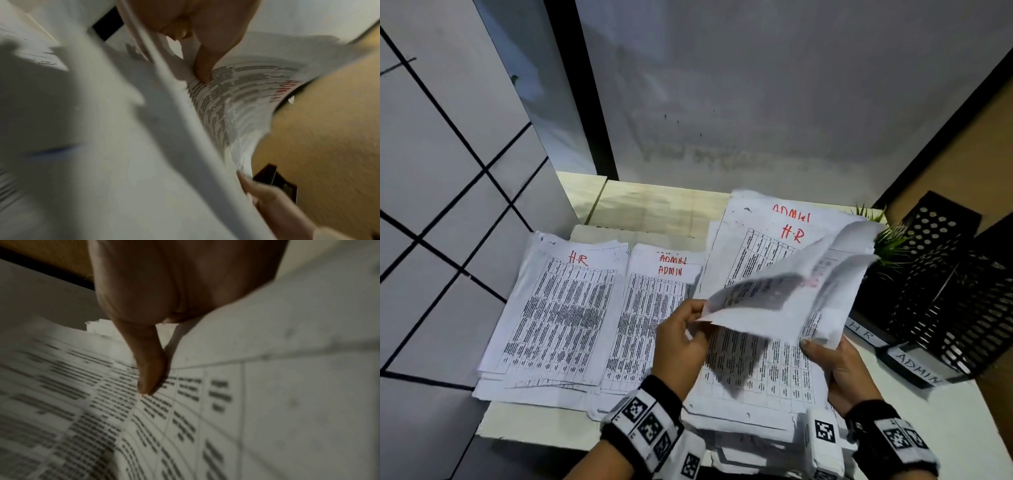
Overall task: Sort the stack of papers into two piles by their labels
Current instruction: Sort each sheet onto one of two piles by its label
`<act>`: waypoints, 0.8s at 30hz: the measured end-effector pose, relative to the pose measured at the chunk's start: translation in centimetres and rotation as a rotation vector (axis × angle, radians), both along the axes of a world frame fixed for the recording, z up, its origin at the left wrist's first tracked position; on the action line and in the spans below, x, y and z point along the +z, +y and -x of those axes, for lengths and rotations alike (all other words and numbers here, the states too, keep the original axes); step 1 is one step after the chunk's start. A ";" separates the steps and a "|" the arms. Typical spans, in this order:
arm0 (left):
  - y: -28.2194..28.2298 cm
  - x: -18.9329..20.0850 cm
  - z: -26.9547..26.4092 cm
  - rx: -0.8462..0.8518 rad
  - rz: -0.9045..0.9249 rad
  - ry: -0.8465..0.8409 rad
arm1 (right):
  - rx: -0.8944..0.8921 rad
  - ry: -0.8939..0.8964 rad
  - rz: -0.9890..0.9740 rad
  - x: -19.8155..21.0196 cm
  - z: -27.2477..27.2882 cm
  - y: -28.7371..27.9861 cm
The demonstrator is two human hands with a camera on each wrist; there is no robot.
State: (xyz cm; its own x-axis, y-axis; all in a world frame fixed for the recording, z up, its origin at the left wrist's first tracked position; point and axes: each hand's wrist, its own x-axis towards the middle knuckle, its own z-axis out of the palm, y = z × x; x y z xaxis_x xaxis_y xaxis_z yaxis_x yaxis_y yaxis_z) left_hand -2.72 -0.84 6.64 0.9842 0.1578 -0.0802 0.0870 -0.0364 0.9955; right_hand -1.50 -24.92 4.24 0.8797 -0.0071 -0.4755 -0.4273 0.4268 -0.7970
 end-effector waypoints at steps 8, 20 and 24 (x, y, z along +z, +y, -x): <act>2.2 3.1 -1.3 -0.072 0.179 -0.135 | -0.034 -0.009 -0.116 0.6 -0.4 0.1; 14.2 -1.6 -3.1 0.173 0.023 0.151 | -0.180 -0.006 -0.140 0.0 0.4 -4.2; 15.9 -5.1 -3.9 0.107 -0.219 0.334 | -0.162 -0.030 -0.173 0.7 0.5 -4.2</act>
State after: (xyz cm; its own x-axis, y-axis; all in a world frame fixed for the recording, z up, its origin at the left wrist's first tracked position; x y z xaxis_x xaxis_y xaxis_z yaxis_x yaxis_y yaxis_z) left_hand 1.22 15.03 1.50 0.8868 0.3067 -0.3458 0.4191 -0.2180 0.8814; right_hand -2.04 -29.12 4.90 0.8873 -0.0699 -0.4558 -0.3197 0.6190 -0.7173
